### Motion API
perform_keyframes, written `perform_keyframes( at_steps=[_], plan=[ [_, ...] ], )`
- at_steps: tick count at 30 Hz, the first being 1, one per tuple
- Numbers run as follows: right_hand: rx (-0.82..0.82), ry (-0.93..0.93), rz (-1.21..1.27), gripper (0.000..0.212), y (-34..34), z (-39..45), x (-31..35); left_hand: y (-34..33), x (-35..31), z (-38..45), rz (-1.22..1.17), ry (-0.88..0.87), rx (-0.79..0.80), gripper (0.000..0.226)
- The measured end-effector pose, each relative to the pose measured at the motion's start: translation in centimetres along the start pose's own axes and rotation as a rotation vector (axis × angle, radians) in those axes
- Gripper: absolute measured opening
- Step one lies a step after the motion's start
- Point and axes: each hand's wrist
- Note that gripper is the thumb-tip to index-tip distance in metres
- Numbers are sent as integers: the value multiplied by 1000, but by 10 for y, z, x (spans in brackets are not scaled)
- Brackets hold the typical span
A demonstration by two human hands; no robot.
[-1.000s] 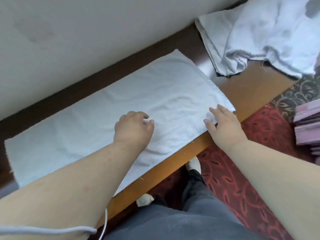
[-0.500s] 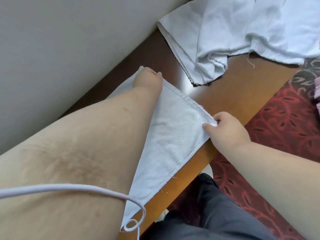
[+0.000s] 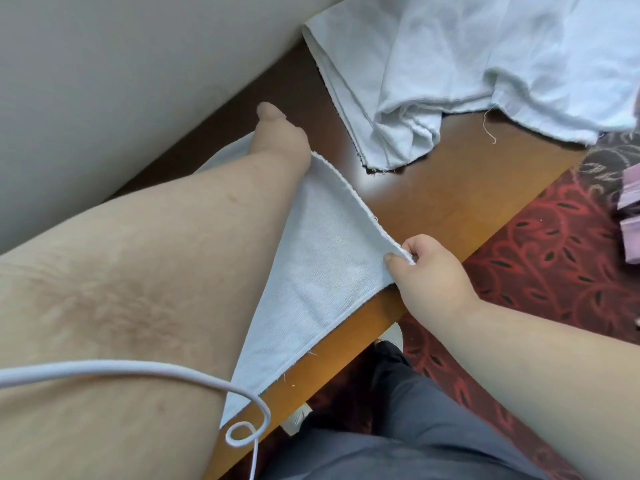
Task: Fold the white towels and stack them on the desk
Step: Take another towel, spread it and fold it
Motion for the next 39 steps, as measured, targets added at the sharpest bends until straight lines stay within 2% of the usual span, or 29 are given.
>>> perform_keyframes(
  at_steps=[2,5,10,13,15,19,21,24,29,35,39],
  plan=[
    [11,92,42,16,7,-12,1,8,-1,-2,22,-34,-34,16],
    [120,288,50,14,7,-41,14,42,6,-8,1,-97,-66,20],
    [292,685,-15,27,-12,-91,63,125,36,-6,12,-146,-122,16],
    [365,858,-30,39,-32,-123,92,180,63,-4,-114,-57,-124,25],
    [412,964,-35,40,-47,-148,107,219,83,-8,-173,22,-121,31],
    [505,1176,-31,33,-78,-200,125,287,139,-18,-120,-35,-103,61],
    [551,1257,-28,34,-93,-224,130,319,167,-21,-96,-19,-96,62],
    [600,1333,-49,36,-115,-259,141,364,200,-27,-80,1,-111,55],
    [685,1364,-74,28,-154,-307,159,420,247,-33,-45,1,-166,57],
    [780,1411,-126,12,-198,-353,171,455,293,-31,-86,22,-281,56],
    [809,1408,-93,10,-225,-379,178,468,330,-18,-136,31,-364,51]
  ],
)
Point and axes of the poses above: each hand's wrist, its own z-axis towards the middle knuckle, its own y-axis out of the back of the hand, x = y × z, and after that the axes turned 12 degrees about -x, right-handed
